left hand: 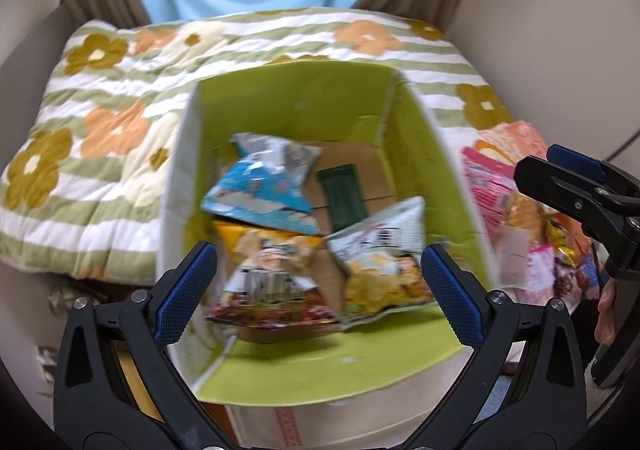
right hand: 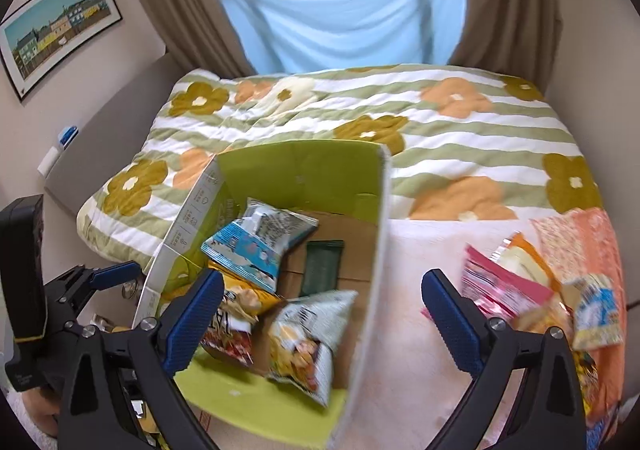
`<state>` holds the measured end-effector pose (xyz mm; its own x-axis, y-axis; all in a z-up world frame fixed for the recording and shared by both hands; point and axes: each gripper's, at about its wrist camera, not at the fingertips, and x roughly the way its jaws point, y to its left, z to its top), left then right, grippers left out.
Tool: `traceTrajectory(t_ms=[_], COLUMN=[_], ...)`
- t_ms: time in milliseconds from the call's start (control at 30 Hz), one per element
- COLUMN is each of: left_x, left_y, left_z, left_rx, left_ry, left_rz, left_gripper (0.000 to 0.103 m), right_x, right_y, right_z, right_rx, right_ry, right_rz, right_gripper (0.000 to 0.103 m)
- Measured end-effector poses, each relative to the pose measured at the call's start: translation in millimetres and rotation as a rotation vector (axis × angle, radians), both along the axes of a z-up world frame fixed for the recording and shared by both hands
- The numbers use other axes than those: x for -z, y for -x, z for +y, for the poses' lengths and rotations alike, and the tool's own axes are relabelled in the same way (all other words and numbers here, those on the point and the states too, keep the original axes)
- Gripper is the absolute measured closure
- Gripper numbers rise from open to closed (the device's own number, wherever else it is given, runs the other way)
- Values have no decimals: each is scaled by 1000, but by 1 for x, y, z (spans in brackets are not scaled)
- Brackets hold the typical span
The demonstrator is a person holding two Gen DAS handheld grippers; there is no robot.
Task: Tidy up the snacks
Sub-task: 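Move both grippers back to the remaining snacks on the table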
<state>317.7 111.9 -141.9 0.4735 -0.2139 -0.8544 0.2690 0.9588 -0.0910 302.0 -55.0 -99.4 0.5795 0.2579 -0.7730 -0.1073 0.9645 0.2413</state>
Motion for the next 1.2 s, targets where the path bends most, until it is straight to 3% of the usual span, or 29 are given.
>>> traceTrajectory(t_ms=[300,467,567,667,800,1033,1200], left_x=[-15,-14,-8,3,28,86,125], left_y=[27,42,49,54,61,53,40], left_z=[-89,-148,-182,-207,-238,-274,-289], left_rx=[131,168,180,188,204,270,309], left_ry=[3,19,-3,5,-22,-44,-69], left_rz=[-33,-5,11,56,107,208,269], left_gripper=[2,2,2,2,2,2,6], right_x=[-16,-11,-1,18,46,102,130], right_y=[61,97,115,129,142,144,141], right_z=[-86,-137,-162,-179,-195,-191,-186], right_rx=[113,148,166,142,70,-64,-98], right_ry=[29,105,100,139,99,99,134], right_rz=[-33,-26,-9,33,79,120,144], right_gripper=[4,4,4,4,4,4,4])
